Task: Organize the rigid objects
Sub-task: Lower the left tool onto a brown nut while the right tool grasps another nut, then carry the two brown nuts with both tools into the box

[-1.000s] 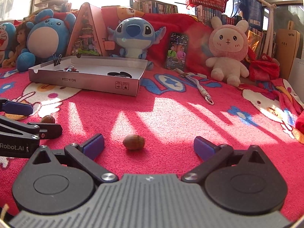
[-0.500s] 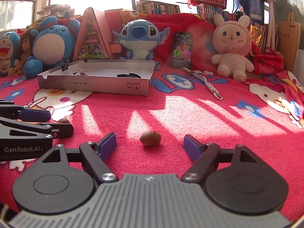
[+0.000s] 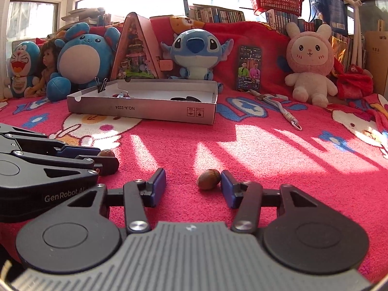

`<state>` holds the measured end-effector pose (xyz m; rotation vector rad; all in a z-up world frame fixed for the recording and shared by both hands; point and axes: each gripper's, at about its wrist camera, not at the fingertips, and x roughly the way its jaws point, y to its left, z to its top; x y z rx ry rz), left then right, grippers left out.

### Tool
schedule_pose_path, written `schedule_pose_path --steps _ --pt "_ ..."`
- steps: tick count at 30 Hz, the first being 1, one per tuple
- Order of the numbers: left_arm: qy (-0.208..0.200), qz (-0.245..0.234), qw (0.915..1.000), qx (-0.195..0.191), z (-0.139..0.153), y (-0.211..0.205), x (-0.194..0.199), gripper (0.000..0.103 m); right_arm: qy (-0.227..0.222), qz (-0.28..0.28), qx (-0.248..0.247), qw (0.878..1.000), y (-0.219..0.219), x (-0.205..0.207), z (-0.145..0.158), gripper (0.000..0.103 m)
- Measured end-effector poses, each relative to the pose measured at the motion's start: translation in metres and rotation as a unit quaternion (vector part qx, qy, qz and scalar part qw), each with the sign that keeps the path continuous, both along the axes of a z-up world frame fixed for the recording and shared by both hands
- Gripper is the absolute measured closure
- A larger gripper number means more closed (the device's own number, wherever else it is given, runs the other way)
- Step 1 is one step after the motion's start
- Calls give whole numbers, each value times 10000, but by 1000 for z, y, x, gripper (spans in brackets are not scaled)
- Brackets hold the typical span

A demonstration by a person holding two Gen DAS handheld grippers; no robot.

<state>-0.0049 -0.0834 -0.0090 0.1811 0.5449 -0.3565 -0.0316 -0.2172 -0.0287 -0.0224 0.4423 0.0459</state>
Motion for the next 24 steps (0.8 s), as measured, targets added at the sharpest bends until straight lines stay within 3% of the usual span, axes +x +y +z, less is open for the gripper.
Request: schedule_pose_path --steps 8,24 --pt "41 10 10000 -72 1 2 1 86 -21 162 60 9998 9 -2 2 79" --pt "266 88 9990 -356 9 13 8 87 118 282 495 9983 11 5 8 83"
